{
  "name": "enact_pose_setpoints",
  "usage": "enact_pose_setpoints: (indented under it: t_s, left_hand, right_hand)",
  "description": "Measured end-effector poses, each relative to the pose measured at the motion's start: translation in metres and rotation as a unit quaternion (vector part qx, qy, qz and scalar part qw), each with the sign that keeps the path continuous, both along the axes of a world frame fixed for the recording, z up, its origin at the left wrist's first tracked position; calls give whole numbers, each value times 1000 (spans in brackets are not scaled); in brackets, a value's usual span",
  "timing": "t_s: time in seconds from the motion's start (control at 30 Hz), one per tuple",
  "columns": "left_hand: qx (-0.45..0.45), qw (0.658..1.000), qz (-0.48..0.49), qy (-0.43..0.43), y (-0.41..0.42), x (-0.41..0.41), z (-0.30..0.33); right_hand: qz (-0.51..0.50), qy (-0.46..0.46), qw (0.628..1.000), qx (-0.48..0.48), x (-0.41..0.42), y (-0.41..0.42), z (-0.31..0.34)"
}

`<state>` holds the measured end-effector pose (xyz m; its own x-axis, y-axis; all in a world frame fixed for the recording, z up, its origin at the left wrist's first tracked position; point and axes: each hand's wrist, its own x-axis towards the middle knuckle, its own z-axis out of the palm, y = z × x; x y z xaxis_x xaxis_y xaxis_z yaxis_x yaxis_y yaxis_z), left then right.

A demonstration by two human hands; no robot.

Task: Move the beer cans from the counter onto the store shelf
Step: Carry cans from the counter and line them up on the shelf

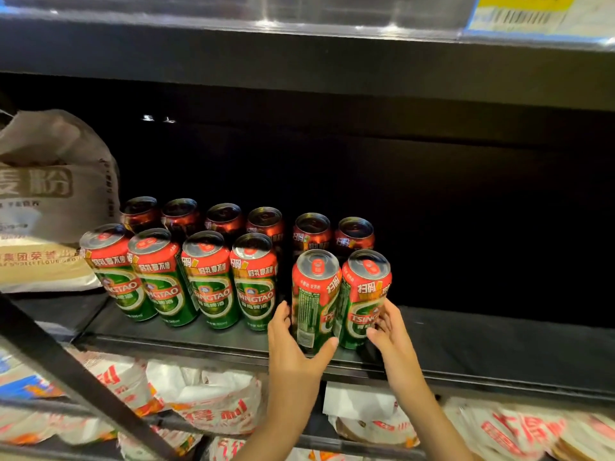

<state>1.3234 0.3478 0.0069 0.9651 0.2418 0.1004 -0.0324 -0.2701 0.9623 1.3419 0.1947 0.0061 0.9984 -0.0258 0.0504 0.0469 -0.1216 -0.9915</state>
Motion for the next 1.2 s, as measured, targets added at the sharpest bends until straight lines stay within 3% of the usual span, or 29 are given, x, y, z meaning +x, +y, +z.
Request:
enact_pose_setpoints:
  t_s: [0.23,0.47,0.63,0.87,1.2]
  left_hand:
    - [17,998,61,-7,-6,16,-13]
    - [22,1000,11,-2,13,18,-18]
    - [76,997,4,-30,17,14,-27]
    - [-9,1000,-4,-1,15,8,-23]
    - [111,993,25,-44,10,10,-28]
  right_hand:
    - [-17,-20,997,-70,0,4,-11]
    - [-29,-24,995,-89,0,7,-16]
    - [-37,-12,995,-94,1,6,-20]
    - [-34,-8,995,-90,1,6,-19]
    - [-28,-3,994,-109,1,7,-15]
